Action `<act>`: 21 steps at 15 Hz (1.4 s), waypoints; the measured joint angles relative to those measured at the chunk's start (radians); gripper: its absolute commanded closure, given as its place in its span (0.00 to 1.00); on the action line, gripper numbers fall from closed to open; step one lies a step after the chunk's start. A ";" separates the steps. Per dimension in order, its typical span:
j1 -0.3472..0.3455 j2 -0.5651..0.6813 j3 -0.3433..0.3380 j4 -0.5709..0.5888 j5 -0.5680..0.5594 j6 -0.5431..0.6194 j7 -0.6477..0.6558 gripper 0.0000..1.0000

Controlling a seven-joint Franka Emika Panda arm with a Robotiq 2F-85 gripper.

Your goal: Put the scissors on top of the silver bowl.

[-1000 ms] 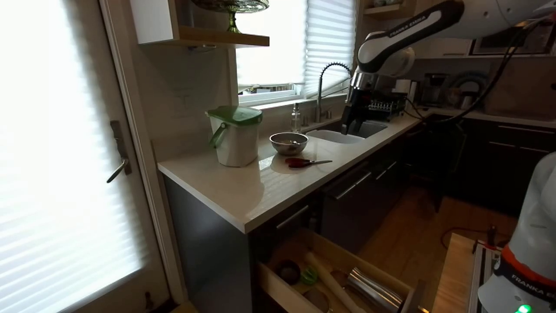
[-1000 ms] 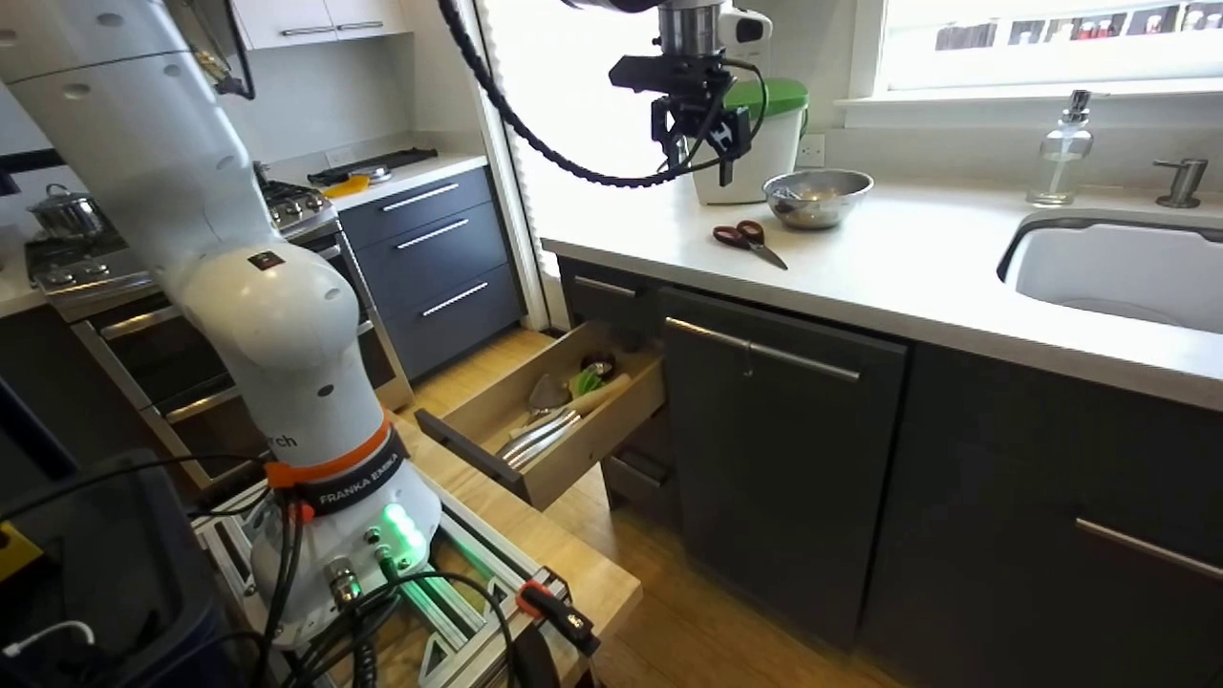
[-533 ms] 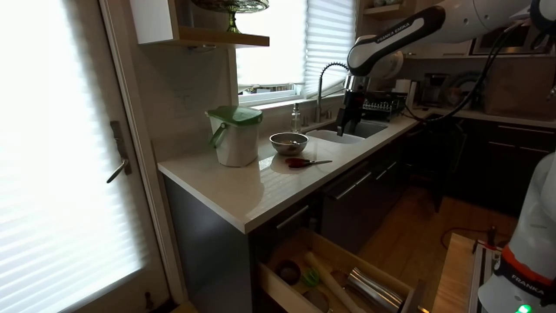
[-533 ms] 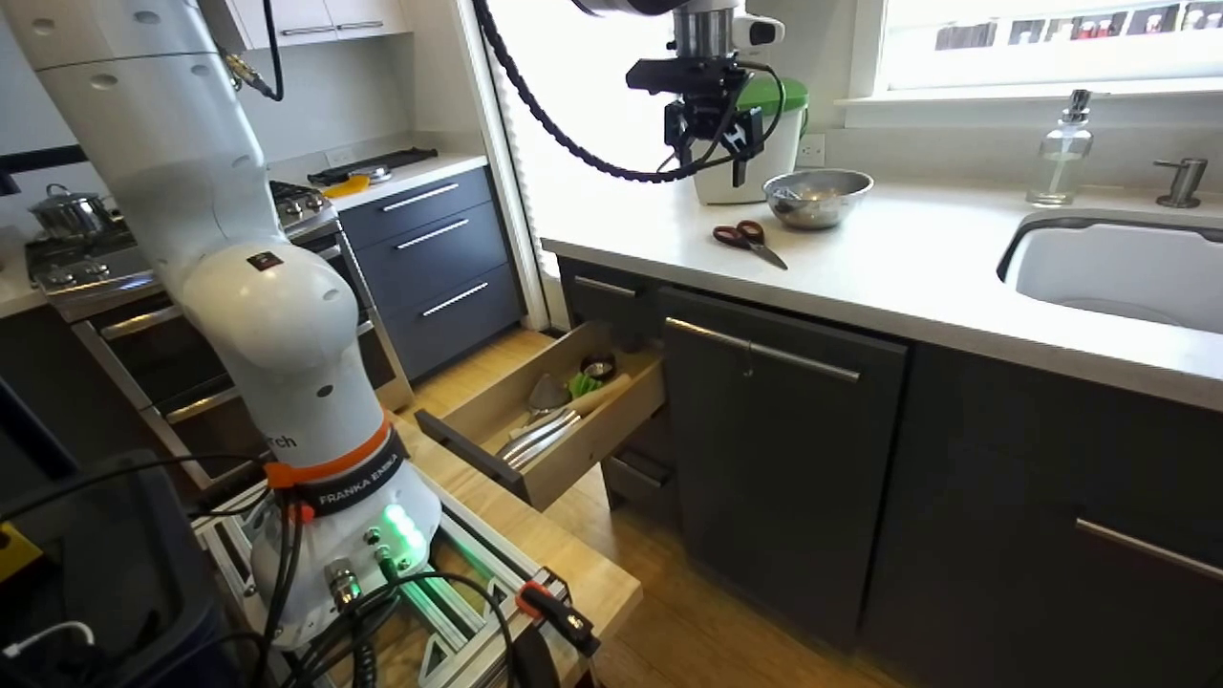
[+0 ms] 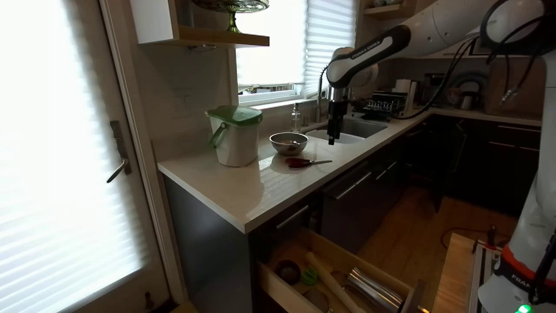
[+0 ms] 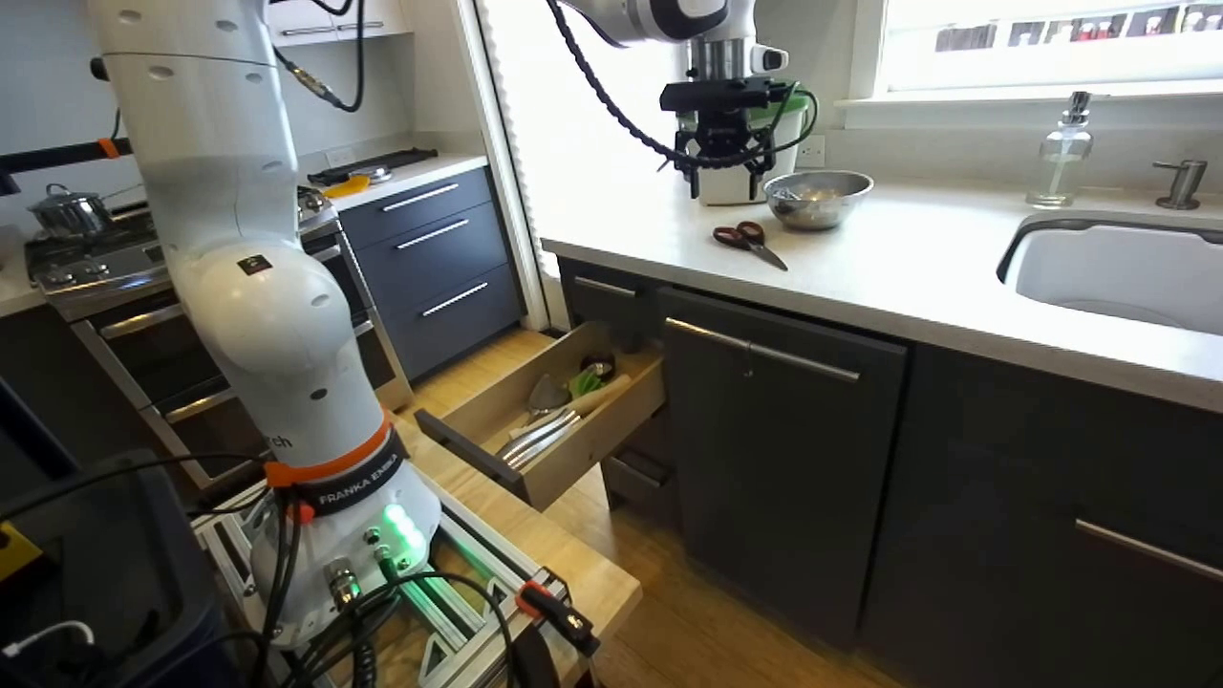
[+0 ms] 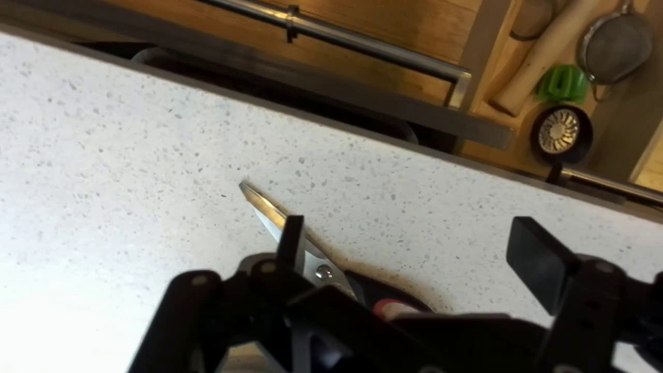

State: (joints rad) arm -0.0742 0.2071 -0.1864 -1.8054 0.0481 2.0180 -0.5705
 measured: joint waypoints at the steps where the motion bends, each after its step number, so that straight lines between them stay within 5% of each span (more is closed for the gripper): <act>1: -0.011 0.060 0.010 0.059 -0.030 -0.018 -0.024 0.00; 9: -0.018 0.360 0.100 0.398 -0.218 -0.088 -0.120 0.00; 21: -0.028 0.337 0.250 0.320 -0.135 0.133 -0.216 0.04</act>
State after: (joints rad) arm -0.1018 0.5439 0.0636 -1.4858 -0.0874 2.1506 -0.7864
